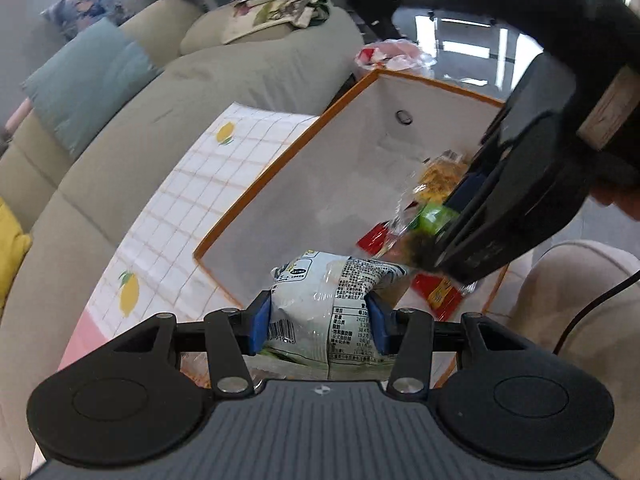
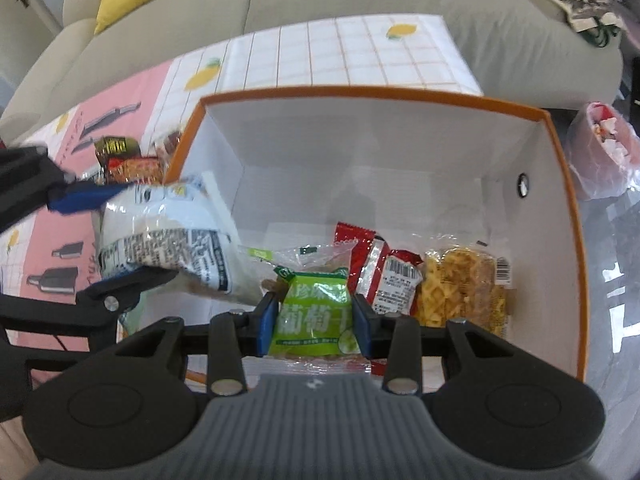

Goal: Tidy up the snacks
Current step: 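Carry both packets into the orange box and release them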

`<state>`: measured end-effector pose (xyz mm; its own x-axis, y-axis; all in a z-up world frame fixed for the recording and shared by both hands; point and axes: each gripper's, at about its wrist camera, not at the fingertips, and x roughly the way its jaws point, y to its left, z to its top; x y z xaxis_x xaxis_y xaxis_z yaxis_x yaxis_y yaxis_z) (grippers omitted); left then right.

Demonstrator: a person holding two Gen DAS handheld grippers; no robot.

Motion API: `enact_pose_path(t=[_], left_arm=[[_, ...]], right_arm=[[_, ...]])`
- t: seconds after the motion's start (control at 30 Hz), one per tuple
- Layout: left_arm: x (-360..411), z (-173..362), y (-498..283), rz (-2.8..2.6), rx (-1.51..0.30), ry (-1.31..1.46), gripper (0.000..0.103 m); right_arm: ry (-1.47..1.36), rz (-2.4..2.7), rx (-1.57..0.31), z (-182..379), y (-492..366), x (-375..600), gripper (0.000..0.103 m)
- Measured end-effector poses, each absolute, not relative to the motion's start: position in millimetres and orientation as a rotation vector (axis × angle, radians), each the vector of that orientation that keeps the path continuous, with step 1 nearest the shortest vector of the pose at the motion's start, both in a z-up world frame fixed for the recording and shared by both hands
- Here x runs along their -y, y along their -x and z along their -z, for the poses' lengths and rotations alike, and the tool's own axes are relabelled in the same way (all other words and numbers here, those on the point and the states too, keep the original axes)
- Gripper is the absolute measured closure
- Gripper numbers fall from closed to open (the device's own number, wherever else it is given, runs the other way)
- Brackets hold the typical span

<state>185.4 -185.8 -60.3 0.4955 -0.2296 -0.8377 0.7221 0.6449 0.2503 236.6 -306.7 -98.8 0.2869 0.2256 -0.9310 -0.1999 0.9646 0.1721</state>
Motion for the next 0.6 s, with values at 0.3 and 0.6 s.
enact_pose_path(t=[0.3, 0.6], left_arm=[[202.9, 85.2, -197.8, 0.690, -0.955, -0.680, 0.048], [211.2, 103.7, -202.7, 0.703, -1.038, -0.743, 0.042]], right_arm=[[0.043, -0.283, -1.297, 111.5, -245.9, 308.8, 0.065], [0.022, -0.306, -1.385, 139.6, -252.7, 306.4, 0.064]])
